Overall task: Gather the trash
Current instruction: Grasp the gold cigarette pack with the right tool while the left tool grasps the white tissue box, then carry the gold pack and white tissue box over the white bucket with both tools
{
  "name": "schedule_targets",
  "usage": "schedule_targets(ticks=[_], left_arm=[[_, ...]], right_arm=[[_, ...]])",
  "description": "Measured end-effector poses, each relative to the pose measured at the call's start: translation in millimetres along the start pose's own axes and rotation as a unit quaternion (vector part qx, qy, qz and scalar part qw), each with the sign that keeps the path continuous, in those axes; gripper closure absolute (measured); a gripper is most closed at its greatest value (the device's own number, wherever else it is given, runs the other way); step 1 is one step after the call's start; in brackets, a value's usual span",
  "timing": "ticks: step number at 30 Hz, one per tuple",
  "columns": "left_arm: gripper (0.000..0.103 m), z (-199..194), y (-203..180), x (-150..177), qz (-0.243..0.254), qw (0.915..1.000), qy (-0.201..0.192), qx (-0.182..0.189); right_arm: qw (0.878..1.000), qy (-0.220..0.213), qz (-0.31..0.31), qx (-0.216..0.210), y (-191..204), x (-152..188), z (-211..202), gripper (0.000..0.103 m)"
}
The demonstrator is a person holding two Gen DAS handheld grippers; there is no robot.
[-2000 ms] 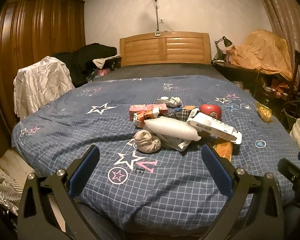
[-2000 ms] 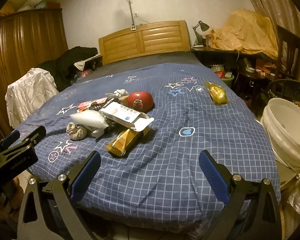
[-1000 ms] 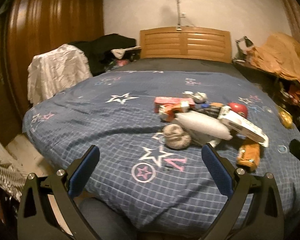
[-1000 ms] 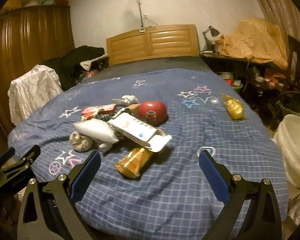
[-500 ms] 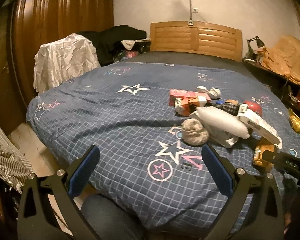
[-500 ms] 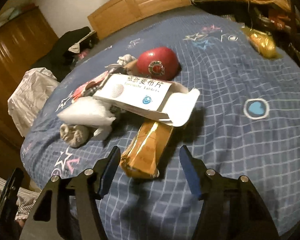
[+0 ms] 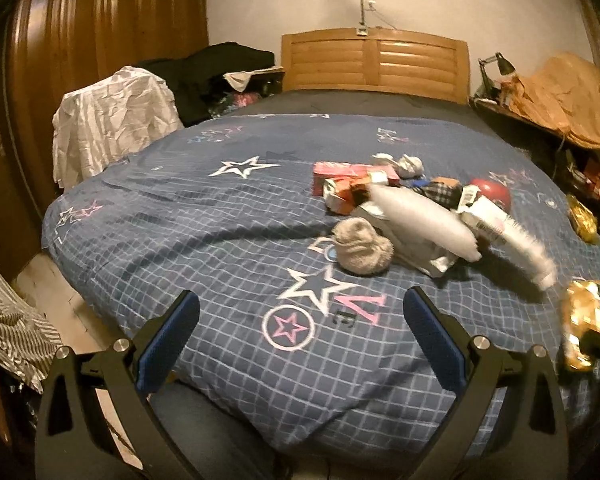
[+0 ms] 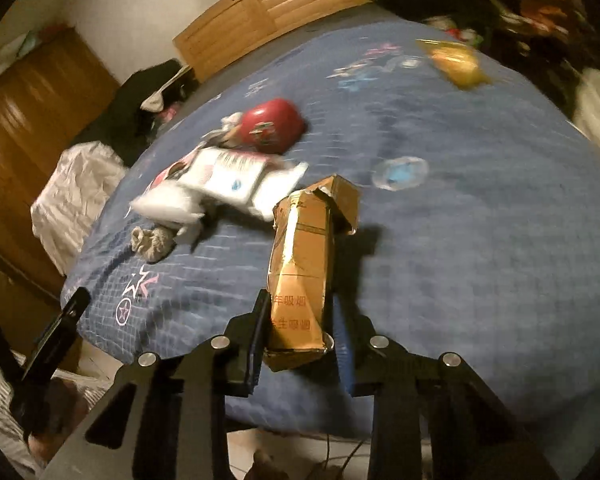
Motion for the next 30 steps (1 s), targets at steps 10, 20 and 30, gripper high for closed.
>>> schedule_targets(ticks=[10,20,30], left_arm=[[0.005,-2,-79,-17,0.017,0.9868,0.078,0.141],[0.015,54,-176,-7,-0.060,0.9533,0.185,0.231],[0.084,59,-199,-9,-0.072,0.9348,0.194,0.289]], right_arm=[[0.996,-0.048,0.068,-0.010,-59,24,-49,0.071],[0.992,-0.076,0.094,-0.027,-84,29,-80,0.071],[0.993,-0.075,0.087,-0.037,-87,27,-79,0.071]])
Point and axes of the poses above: each gripper's, at about its wrist camera, not at the fingertips, and z roughly the way its jaws point, y to its left, x to its underside, the point moved 3 cm from there along z, roughly the way its jaws point, and after that the axes turned 12 degrees about -x, right-handed, at the moved point
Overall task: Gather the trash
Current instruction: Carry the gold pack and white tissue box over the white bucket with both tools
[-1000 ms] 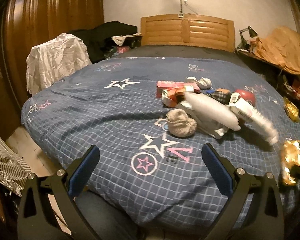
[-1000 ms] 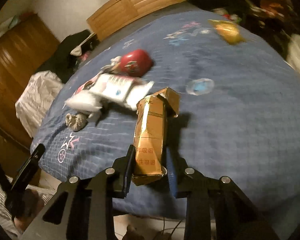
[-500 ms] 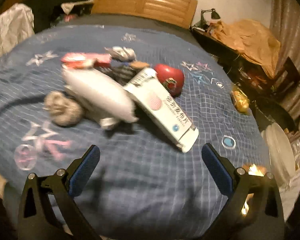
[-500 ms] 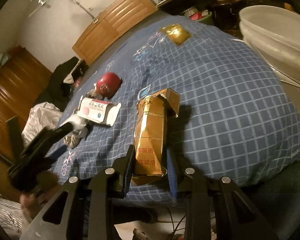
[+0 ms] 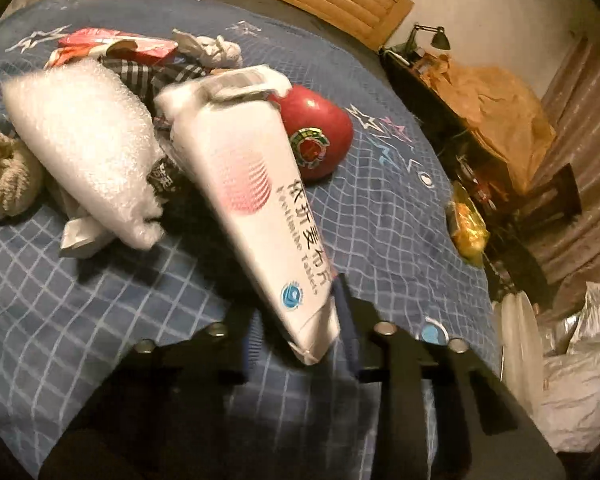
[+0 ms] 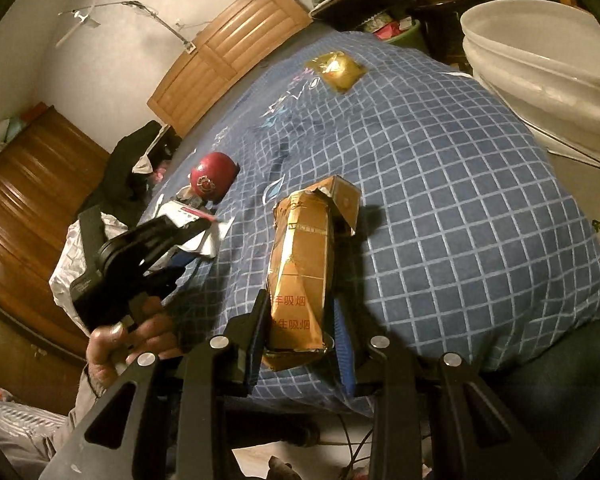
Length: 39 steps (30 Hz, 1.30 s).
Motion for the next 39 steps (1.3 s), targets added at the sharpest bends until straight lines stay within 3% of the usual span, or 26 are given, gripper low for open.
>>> schedule_targets(ticks=[7,13,17,20,25,30,39], left_arm=[[0.086,-61,-13,30,0.077,0.9958,-0.039,0.029],[0.087,-91,-32,37,0.134,0.9862,-0.098,0.005],[0.088,-89,-34,38,0.141,0.9860,-0.089,0.004],[0.088,-100,-33,37,0.149,0.9833,-0.105,-0.001],[0.088,-113,-57,38,0.191,0.9706,-0.143,-0.034],[0.088,-121,-101,38,0.241,0.9540,-0.173,-0.046],[0.088,-130,-206,47,0.315,0.9257,-0.210,0.007]], right_arm=[[0.999,-0.007,-0.042,0.004,22,-9,9,0.071],[0.997,-0.023,-0.071,0.014,33,-13,2,0.071],[0.996,-0.034,-0.076,0.021,33,-15,-7,0.071],[0.996,-0.040,-0.080,0.023,34,-16,-13,0.071],[0.992,-0.053,-0.107,0.035,41,-21,-25,0.071],[0.983,-0.099,-0.142,0.062,52,-43,-65,0.071],[0.960,-0.189,-0.140,0.150,31,-97,-174,0.071]])
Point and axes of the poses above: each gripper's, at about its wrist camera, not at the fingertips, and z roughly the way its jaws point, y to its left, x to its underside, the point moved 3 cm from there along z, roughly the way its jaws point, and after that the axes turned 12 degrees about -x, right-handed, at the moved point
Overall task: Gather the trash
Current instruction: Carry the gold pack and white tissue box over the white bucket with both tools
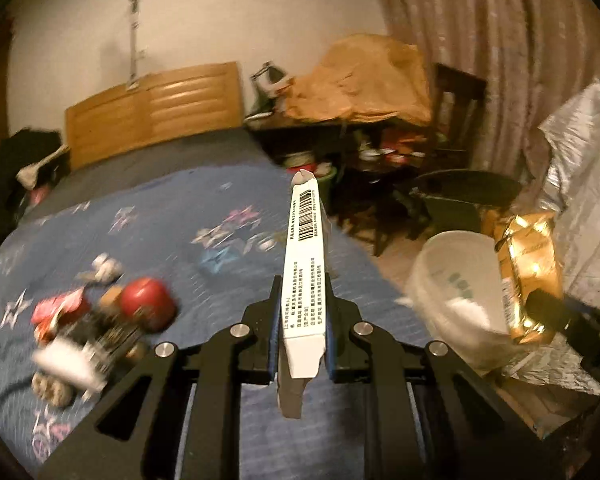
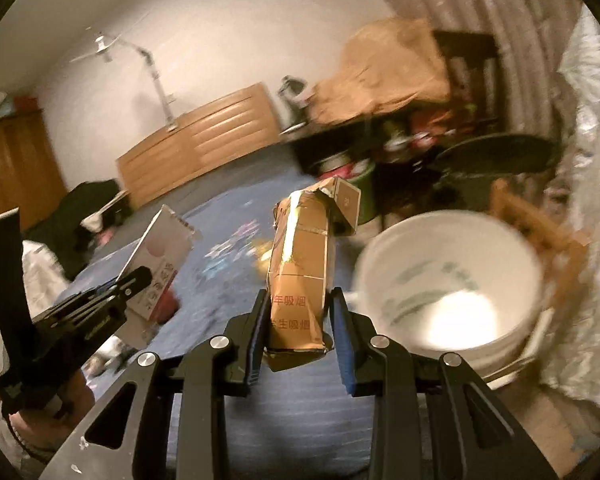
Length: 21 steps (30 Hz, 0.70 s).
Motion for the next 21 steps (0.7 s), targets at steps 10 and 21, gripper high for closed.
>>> schedule_targets(ticks=[10,21], left_arm=[[0.088,26,-103,-39,0.060,0.9952,-0.028,0.072],[0.088,61,-177,-50,0.107,0.9867,-0.012,0.122]], right_arm=[[0.995,-0.018,0.040,0.091,-113,-51,-51,0.071],[0.991,0.019,0.060,0.118,-184,-90,-15,0.071]])
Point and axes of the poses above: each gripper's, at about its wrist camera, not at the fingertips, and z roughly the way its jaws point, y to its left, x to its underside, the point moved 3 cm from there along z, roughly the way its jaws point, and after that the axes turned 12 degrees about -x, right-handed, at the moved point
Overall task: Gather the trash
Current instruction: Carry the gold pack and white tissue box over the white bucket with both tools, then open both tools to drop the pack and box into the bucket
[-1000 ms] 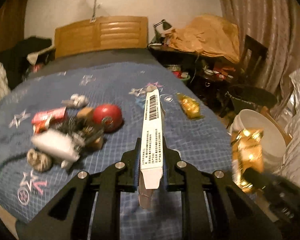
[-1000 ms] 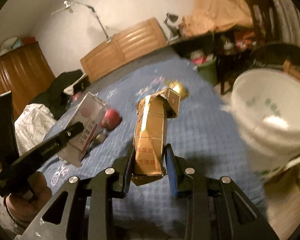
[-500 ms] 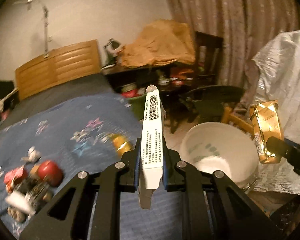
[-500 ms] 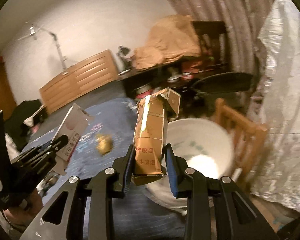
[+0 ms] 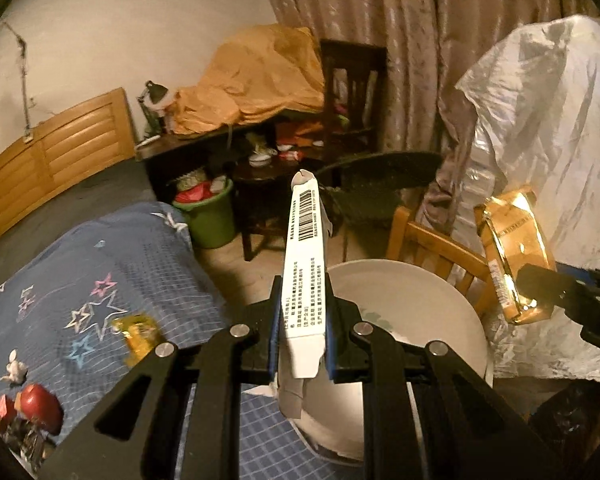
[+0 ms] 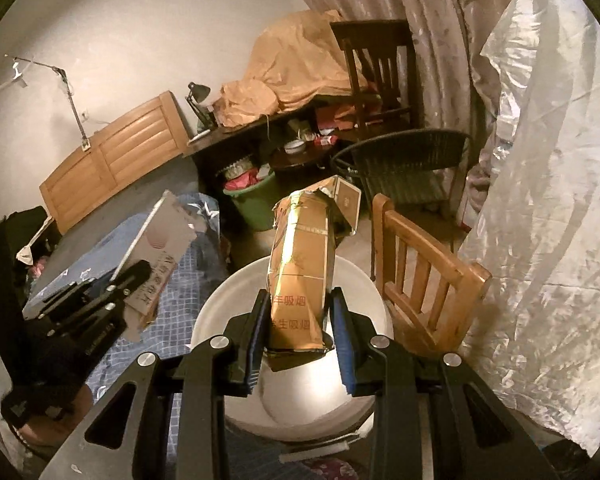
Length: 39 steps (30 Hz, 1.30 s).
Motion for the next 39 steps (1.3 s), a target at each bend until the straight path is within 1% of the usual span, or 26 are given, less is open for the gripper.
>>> schedule_targets(ticks=[2,6,11,26,28,30,31,32,33,34,39], left_arm=[[0.088,10,-7,1,0.008,0.9999,0.009,0.006],[0.088,21,-14,6,0.016,0.9996,0.020,0.007],[0.088,31,-16,12,0.019,0.9992,0.033,0.006],[0.087,48,-21,18,0.026,0.9984,0.050,0.003],[0.087,54,-22,20,0.030,0.9976,0.062,0.010],[0.086,64,-24,23,0.037,0.9952,0.086,0.027],[0.083,69,-25,26,0.039,0.9942,0.097,0.027],[0.070,72,-23,27,0.037,0.9938,0.103,0.023],[0.064,76,-21,29,0.032,0.9935,0.108,0.021],[0.059,78,-18,30,0.025,0.9934,0.110,0.020],[0.059,81,-5,30,0.002,0.9930,0.116,0.023]], right_arm=[[1.000,0.007,-0.002,0.000,2,0,7,0.071],[1.000,0.022,-0.005,0.001,3,3,19,0.071],[0.999,0.033,-0.003,0.001,3,7,32,0.071],[0.999,0.044,-0.010,-0.001,3,5,49,0.071],[0.999,0.045,-0.013,0.000,4,4,53,0.071],[0.999,0.047,-0.014,-0.002,3,3,60,0.070],[0.999,0.052,-0.016,-0.003,3,3,65,0.068],[0.998,0.055,-0.015,0.001,2,4,69,0.060],[0.998,0.056,-0.012,0.006,1,3,71,0.053],[0.998,0.055,-0.008,0.006,-1,4,75,0.050],[0.998,0.055,0.004,0.003,-6,7,78,0.050]])
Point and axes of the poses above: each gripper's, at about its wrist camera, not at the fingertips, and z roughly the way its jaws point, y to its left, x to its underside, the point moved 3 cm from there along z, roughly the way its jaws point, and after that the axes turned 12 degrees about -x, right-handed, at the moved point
